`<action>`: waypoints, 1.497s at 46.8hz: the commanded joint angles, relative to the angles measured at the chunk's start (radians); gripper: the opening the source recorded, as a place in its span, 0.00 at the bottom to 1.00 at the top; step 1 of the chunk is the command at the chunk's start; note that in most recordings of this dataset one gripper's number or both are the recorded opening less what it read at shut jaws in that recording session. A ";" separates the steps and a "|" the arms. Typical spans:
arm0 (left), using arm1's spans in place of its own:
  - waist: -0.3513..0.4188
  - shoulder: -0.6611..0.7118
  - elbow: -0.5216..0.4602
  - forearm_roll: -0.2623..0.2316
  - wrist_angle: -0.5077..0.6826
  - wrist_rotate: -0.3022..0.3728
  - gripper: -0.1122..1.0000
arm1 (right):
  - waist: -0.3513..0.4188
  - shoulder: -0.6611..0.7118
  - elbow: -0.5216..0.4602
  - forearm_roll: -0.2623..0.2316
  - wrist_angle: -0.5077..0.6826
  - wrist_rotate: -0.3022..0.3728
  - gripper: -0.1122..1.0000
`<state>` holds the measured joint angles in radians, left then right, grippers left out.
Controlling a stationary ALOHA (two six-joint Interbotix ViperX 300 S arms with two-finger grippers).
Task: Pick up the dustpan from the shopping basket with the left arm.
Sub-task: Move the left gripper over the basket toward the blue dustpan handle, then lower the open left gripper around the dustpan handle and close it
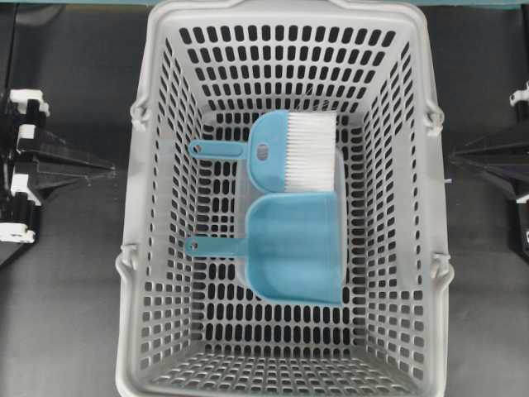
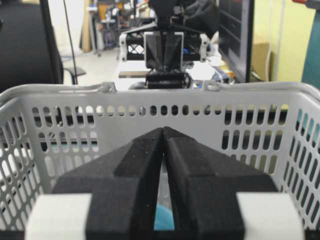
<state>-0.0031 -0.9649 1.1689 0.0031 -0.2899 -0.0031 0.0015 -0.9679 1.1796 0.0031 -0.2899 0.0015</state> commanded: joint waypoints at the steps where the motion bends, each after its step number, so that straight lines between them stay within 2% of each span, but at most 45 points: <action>1: -0.011 -0.018 -0.089 0.041 0.060 -0.015 0.15 | 0.003 0.003 -0.014 0.002 -0.009 0.006 0.10; 5: -0.012 -0.015 -0.163 0.041 0.166 -0.015 0.10 | 0.005 -0.003 -0.011 0.006 -0.003 0.006 0.10; 11: -0.021 0.023 -0.316 0.041 0.397 -0.018 0.10 | 0.006 -0.009 -0.009 0.008 0.005 0.008 0.10; 16: -0.040 0.091 -0.436 0.041 0.538 -0.018 0.10 | 0.008 -0.011 -0.009 0.008 0.003 0.006 0.10; 27: -0.077 0.348 -0.733 0.041 0.836 -0.014 0.10 | 0.008 -0.011 -0.009 0.008 0.005 0.006 0.10; 41: -0.106 0.673 -1.019 0.041 1.161 -0.006 0.10 | 0.008 -0.012 -0.006 0.008 0.006 0.008 0.10; 47: -0.106 0.785 -1.135 0.040 1.313 -0.006 0.10 | 0.011 -0.012 -0.005 0.008 0.006 0.020 0.10; 57: -0.106 0.897 -1.212 0.041 1.408 -0.002 0.11 | 0.021 -0.012 0.008 0.008 0.006 0.040 0.10; 59: -0.107 0.910 -1.216 0.041 1.408 -0.002 0.14 | 0.021 -0.012 0.012 0.008 0.006 0.040 0.10; 62: -0.107 0.930 -1.216 0.041 1.407 -0.011 0.27 | 0.020 -0.012 0.015 0.008 0.006 0.040 0.10; 70: -0.115 0.982 -1.189 0.041 1.414 -0.015 0.73 | 0.021 -0.012 0.015 0.008 0.011 0.040 0.10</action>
<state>-0.1104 0.0092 -0.0184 0.0399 1.1244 -0.0153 0.0215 -0.9848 1.2026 0.0077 -0.2761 0.0399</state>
